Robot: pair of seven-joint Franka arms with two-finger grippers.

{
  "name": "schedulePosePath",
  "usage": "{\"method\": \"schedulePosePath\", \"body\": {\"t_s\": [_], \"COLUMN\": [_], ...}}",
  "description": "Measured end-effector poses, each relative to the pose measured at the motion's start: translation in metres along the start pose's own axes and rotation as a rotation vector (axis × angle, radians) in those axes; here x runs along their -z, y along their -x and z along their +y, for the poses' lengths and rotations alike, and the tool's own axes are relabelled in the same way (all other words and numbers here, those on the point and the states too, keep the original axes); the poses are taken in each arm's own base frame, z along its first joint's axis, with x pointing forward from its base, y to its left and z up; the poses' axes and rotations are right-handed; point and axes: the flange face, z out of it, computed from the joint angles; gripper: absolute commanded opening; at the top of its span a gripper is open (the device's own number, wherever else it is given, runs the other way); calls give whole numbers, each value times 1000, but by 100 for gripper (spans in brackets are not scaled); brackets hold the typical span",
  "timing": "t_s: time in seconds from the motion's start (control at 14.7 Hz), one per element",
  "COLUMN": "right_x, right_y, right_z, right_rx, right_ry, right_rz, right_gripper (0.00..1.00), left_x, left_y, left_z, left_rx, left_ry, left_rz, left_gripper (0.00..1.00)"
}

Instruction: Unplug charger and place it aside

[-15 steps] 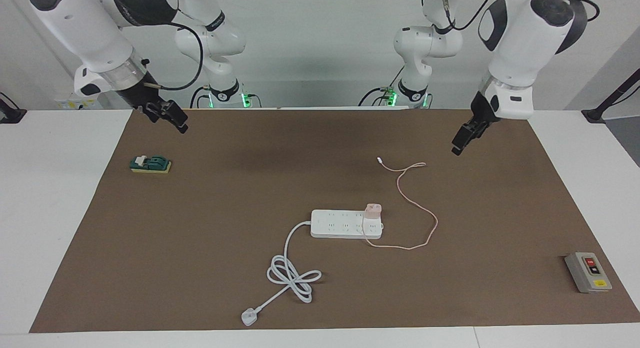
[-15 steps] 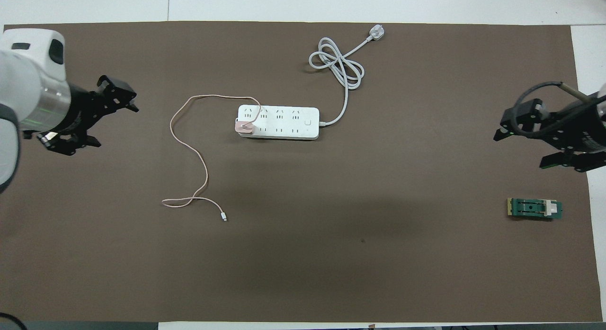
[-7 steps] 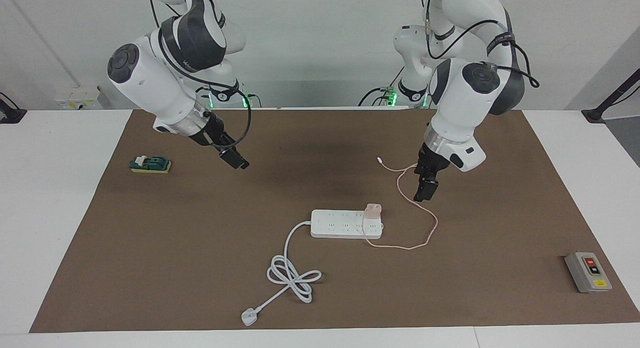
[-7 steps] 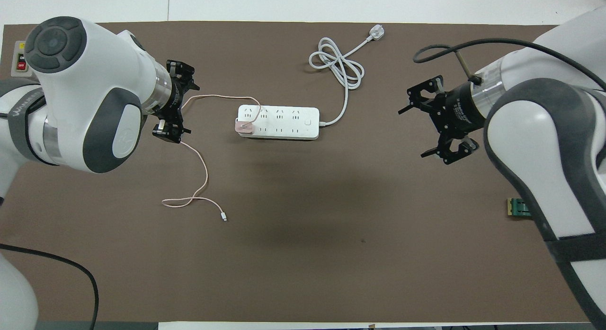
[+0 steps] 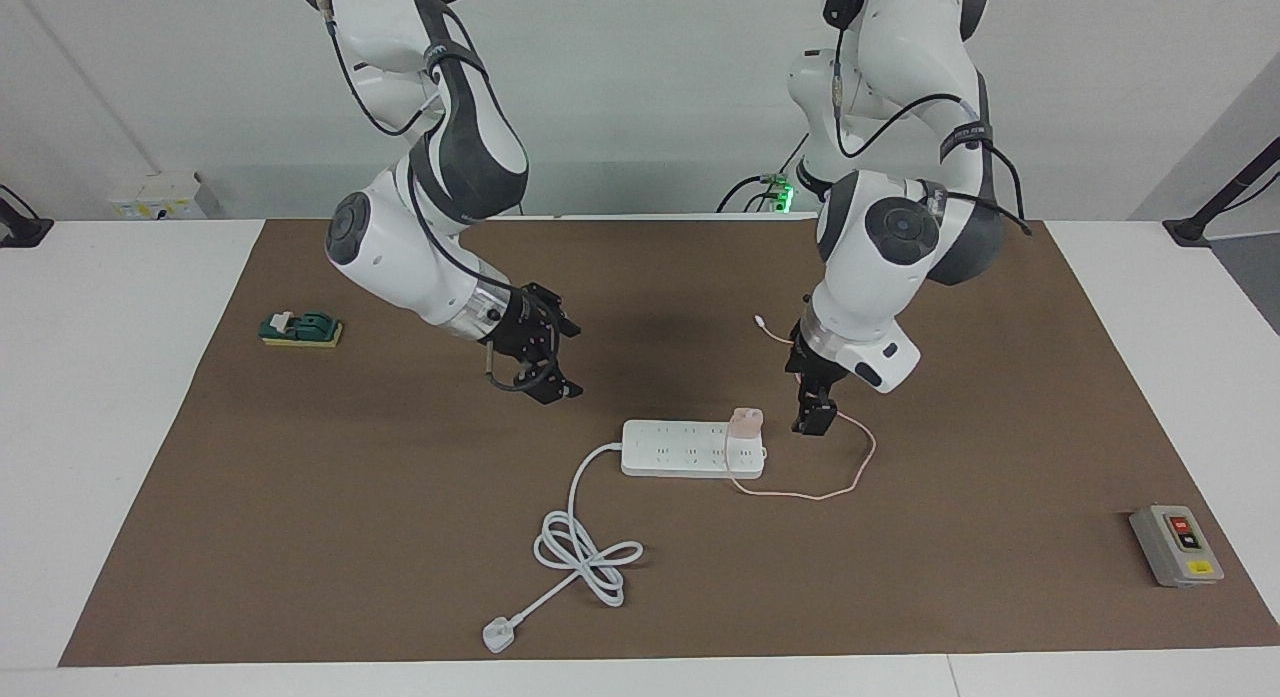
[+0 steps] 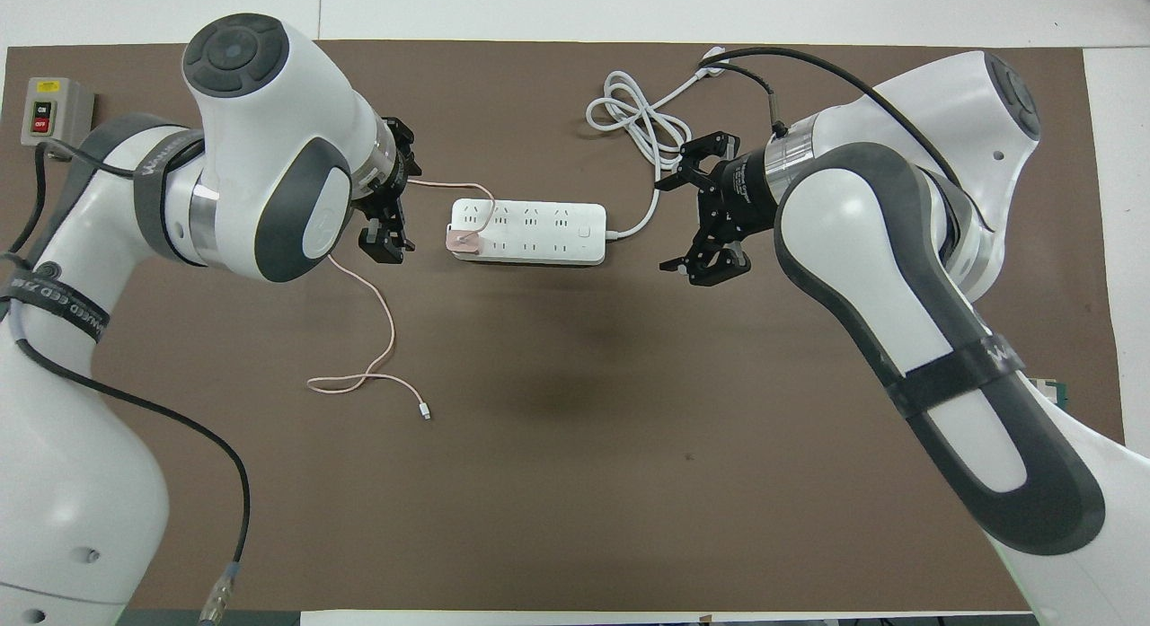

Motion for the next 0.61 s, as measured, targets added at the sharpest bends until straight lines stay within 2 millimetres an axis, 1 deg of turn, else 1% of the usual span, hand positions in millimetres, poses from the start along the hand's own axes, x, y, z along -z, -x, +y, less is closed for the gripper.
{"method": "schedulePosePath", "body": {"t_s": [0.07, 0.2, 0.34, 0.48, 0.61], "right_x": [-12, -33, -49, -66, -78], "right_y": [-7, -16, -26, -39, -46], "right_z": [-6, -14, -20, -24, -27], "right_rx": [-35, -52, 28, 89, 102], "right_ry": [-8, -18, -43, -56, -70], "right_rz": [-43, -130, -206, -220, -223], "right_gripper": [100, 100, 100, 100, 100], "left_x": [-7, -19, -22, -26, -35], "left_y": [3, 10, 19, 29, 36], "left_z": [7, 12, 12, 9, 4], "left_rx": [16, 32, 41, 52, 70], "left_ry": [-8, -15, -11, -16, -31], "left_rz": [1, 2, 1, 5, 19], "left_gripper": [100, 100, 100, 100, 100]}}
